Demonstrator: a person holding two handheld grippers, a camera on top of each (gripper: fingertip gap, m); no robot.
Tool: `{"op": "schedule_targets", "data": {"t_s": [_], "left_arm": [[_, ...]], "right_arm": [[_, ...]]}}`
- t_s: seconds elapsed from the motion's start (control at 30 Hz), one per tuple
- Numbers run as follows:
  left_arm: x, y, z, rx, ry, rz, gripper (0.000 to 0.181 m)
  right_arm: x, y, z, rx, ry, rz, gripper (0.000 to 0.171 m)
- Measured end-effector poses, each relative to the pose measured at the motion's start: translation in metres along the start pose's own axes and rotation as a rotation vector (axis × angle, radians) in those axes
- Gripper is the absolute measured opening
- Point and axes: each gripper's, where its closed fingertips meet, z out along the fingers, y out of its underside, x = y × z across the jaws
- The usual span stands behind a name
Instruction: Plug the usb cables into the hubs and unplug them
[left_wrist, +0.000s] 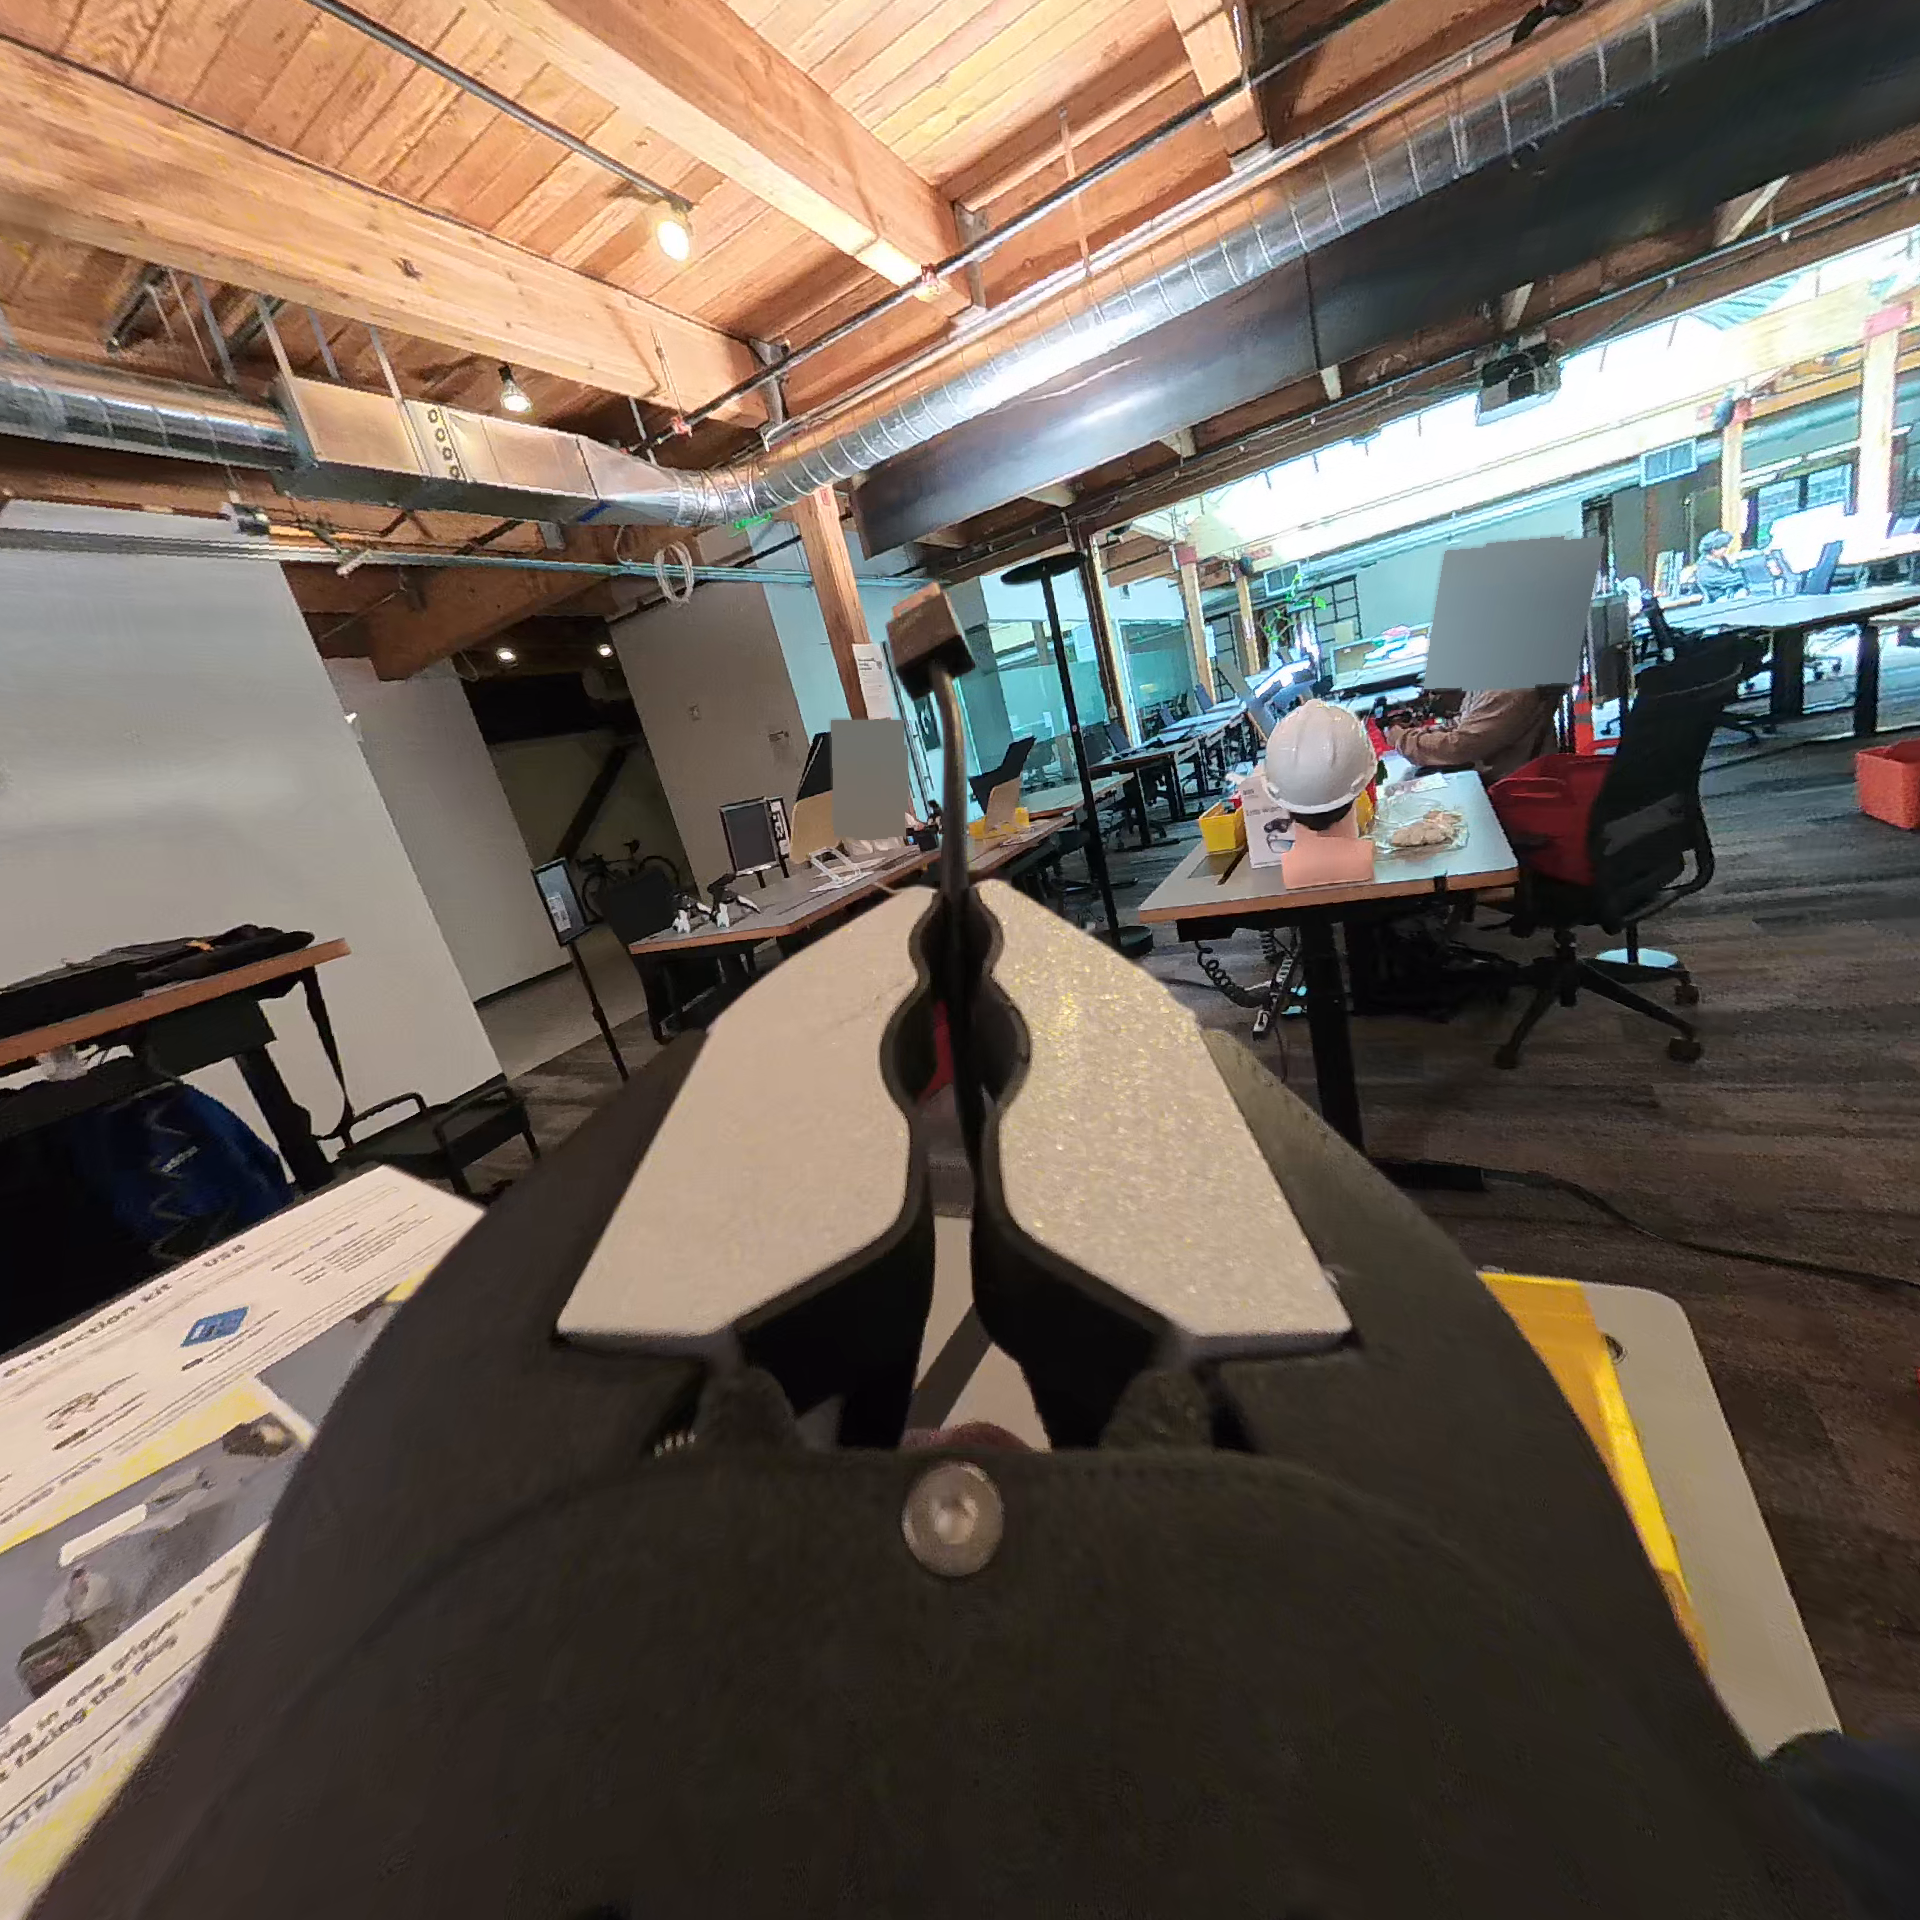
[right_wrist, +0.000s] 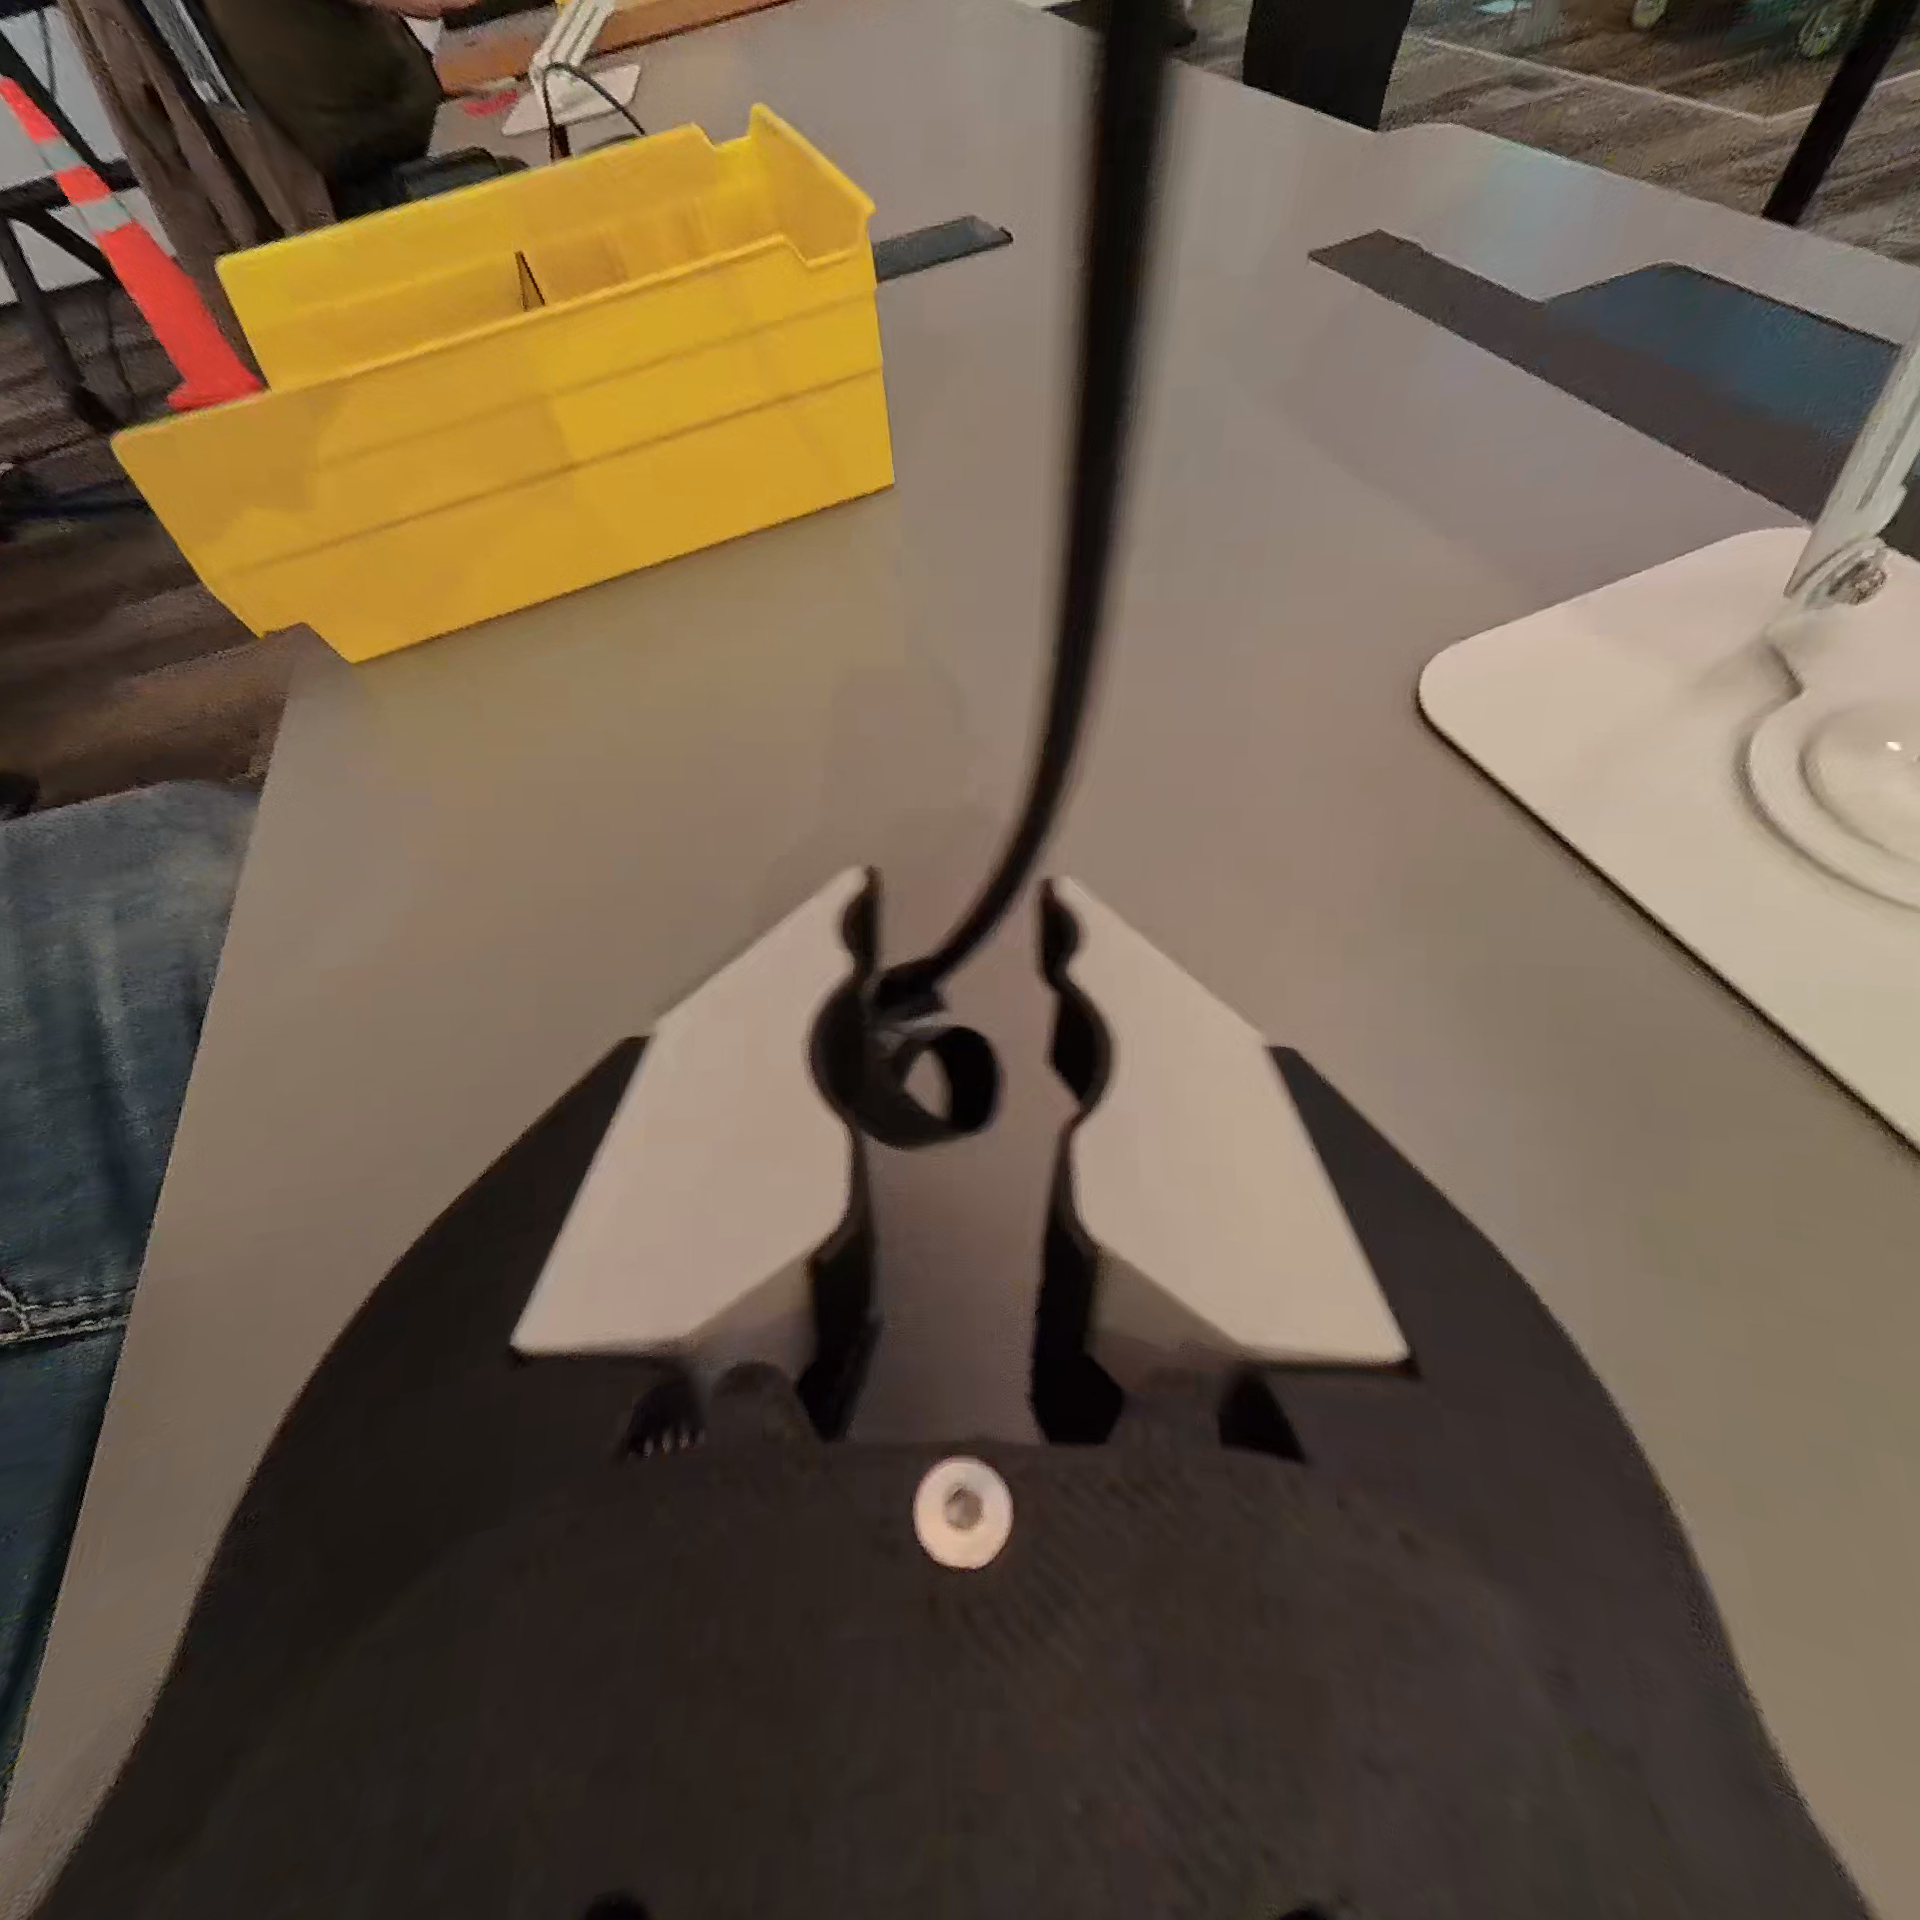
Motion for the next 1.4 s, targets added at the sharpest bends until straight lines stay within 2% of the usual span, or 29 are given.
{"op": "schedule_targets", "data": {"t_s": [0.03,0.07,0.17,0.3,0.4,0.47,0.53,0.63,0.73,0.8,0.83,1.0,1.2,1.33,1.4], "left_arm": [[-0.003,0.004,0.0,-0.018,-0.004,0.004,0.001],[-0.006,0.008,-0.001,-0.032,-0.007,0.003,0.001],[-0.009,0.022,-0.005,-0.065,0.003,-0.022,0.001],[-0.01,0.046,-0.012,-0.111,0.003,-0.039,0.001],[-0.007,0.071,-0.018,-0.157,0.024,-0.079,0.001],[-0.004,0.092,-0.021,-0.184,0.036,-0.1,0.001],[0.002,0.114,-0.024,-0.196,0.064,-0.138,0.001],[0.014,0.145,-0.028,-0.229,0.096,-0.188,0.001],[0.026,0.166,-0.033,-0.255,0.107,-0.211,0.001],[0.03,0.173,-0.037,-0.262,0.114,-0.23,0.001],[0.029,0.177,-0.04,-0.276,0.103,-0.23,0.001],[0.017,0.208,-0.075,-0.478,0.069,-0.217,0.001],[0.023,0.261,-0.109,-0.756,0.104,-0.237,0.001],[0.03,0.29,-0.121,-0.895,0.133,-0.247,0.001],[0.03,0.301,-0.123,-0.942,0.124,-0.249,0.001]], "right_arm": [[0.0,0.005,-0.001,-0.014,0.012,0.014,0.049],[-0.002,0.006,-0.003,-0.015,0.008,0.034,0.061],[-0.011,-0.009,-0.021,0.077,-0.001,0.011,0.081],[-0.014,-0.036,-0.053,0.167,0.0,-0.007,0.094],[-0.01,-0.065,-0.08,0.239,0.073,-0.069,0.092],[-0.014,-0.095,-0.102,0.314,0.12,-0.144,0.079],[-0.015,-0.124,-0.12,0.359,0.191,-0.219,0.074],[-0.012,-0.159,-0.127,0.369,0.302,-0.331,0.07],[-0.012,-0.172,-0.11,0.327,0.315,-0.415,0.049],[-0.017,-0.161,-0.086,0.227,0.24,-0.436,0.012],[-0.019,-0.154,-0.077,0.196,0.202,-0.441,0.0],[-0.01,-0.144,-0.08,0.224,0.302,-0.489,0.0],[0.006,-0.139,-0.086,0.129,0.507,-0.651,0.003],[0.009,-0.14,-0.087,0.096,0.671,-0.812,0.023],[0.007,-0.14,-0.087,0.101,0.734,-0.873,0.039]]}}
